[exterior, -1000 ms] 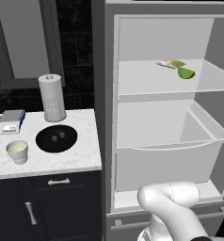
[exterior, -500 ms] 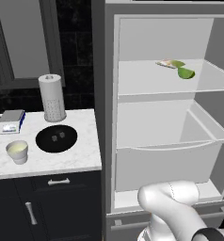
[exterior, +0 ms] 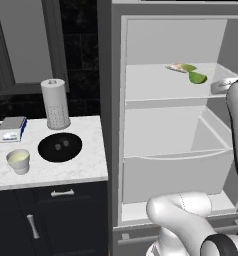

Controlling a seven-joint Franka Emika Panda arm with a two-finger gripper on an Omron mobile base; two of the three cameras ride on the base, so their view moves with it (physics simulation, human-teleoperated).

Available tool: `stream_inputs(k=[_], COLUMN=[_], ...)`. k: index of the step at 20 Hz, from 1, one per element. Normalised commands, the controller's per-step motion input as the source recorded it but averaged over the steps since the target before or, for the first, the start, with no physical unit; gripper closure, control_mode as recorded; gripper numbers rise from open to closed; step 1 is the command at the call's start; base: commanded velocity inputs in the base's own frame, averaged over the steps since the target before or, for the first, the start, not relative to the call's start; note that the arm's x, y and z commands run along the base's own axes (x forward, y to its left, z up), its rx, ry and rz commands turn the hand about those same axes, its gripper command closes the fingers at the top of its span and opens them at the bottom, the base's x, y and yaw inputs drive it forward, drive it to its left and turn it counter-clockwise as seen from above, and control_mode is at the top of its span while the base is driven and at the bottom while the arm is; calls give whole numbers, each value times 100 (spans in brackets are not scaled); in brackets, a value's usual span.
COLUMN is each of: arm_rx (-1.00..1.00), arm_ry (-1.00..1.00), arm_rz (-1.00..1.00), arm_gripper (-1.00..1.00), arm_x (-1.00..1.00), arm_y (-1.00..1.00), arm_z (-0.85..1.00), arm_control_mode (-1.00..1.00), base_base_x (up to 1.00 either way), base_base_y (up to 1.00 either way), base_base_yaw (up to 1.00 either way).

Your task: Grab a lemon wedge from the fridge and one ice cube from the ice bowl, and put them in the glass of lemonade.

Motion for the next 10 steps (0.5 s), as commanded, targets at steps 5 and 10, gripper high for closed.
stream_inputs(k=[5,10], arm_rx=[-6,0], arm_ry=[18,6], arm_rz=[-3,0], arm_gripper=[-100,-100], arm_x=[82,51], arm_y=[5,0], arm_z=[12,-20], arm_control_mode=[-100,-100], base_base_x=[0,0], base_base_y=[0,0], base_base_yaw=[0,0])
